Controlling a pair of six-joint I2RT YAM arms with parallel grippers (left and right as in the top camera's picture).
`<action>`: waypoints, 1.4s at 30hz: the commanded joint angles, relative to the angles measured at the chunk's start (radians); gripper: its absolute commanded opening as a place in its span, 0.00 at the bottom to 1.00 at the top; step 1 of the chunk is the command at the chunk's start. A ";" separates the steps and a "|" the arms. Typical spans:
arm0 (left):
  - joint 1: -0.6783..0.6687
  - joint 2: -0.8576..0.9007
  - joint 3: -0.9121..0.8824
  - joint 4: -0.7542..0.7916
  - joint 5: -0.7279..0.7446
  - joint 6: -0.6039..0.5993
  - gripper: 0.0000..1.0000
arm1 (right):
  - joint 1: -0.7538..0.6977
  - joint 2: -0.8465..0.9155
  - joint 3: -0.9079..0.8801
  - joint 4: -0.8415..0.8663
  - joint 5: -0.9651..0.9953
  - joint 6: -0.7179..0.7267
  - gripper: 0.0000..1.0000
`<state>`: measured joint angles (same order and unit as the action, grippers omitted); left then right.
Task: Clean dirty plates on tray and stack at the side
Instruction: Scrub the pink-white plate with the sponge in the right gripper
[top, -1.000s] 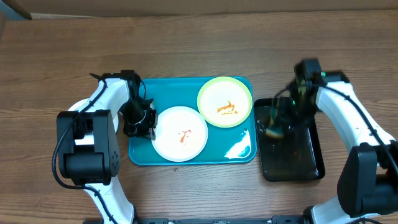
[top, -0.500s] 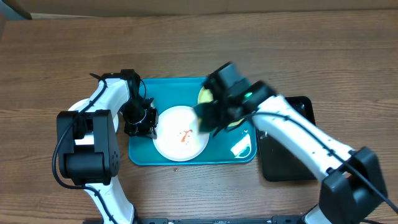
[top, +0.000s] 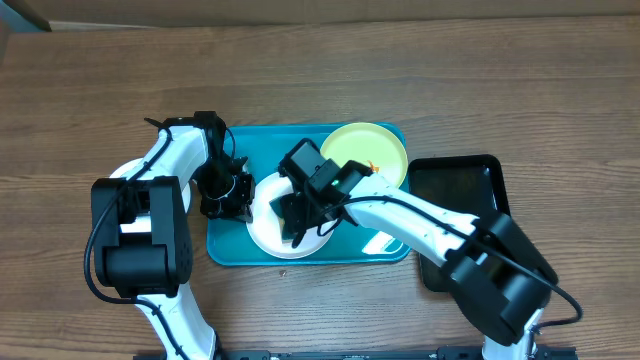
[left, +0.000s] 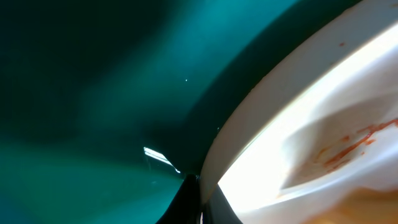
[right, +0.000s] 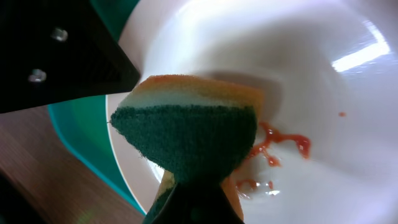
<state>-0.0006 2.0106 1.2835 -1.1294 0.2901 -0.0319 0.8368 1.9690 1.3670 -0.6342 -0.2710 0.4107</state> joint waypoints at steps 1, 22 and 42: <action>-0.006 0.023 -0.008 0.011 0.025 -0.029 0.04 | 0.035 0.043 0.007 0.031 0.008 0.010 0.04; -0.006 0.023 -0.008 0.008 0.021 -0.029 0.04 | -0.124 0.089 0.039 -0.079 0.166 0.030 0.04; -0.006 0.023 -0.008 0.011 0.021 -0.029 0.04 | -0.106 -0.016 0.195 -0.224 0.145 -0.170 0.04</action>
<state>-0.0006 2.0144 1.2831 -1.1217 0.3260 -0.0536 0.7273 2.0357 1.5051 -0.8631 -0.1318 0.3126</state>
